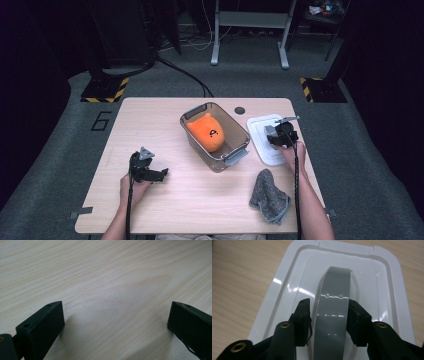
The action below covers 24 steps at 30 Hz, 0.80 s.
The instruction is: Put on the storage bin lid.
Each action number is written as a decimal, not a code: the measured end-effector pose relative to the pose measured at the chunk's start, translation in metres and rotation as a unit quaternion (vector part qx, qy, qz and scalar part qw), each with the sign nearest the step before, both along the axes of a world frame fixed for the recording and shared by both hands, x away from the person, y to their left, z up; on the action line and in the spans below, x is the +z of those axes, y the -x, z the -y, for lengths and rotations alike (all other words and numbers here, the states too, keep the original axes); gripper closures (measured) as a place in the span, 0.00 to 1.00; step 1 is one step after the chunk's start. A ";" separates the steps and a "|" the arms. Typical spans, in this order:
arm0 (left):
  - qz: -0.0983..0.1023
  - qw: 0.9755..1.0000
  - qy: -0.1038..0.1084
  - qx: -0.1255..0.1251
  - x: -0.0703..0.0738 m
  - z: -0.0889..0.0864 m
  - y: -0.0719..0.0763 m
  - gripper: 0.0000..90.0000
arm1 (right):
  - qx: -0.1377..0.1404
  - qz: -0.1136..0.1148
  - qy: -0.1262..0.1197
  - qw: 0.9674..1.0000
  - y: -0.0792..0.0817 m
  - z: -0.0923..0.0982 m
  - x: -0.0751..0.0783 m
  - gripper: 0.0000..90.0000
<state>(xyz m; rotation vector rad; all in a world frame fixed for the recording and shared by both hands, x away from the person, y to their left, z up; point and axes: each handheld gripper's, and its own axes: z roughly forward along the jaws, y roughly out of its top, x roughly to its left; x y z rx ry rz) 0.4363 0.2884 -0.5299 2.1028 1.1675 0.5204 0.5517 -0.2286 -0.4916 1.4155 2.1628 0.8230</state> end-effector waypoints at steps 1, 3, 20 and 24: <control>0.000 1.000 0.000 0.000 0.000 0.000 0.000 0.01 | -0.004 0.001 0.003 1.000 0.000 0.000 0.000 0.70; 0.000 1.000 0.000 0.000 0.000 0.000 0.000 0.01 | -0.010 0.001 -0.004 1.000 0.000 0.000 -0.001 0.72; 0.000 1.000 0.001 0.000 0.000 0.000 0.000 0.01 | -0.006 0.022 -0.019 1.000 0.008 0.006 0.016 0.74; -0.001 1.000 0.002 0.001 0.000 0.000 0.000 0.01 | -0.006 0.027 -0.022 0.999 0.010 0.010 0.026 0.74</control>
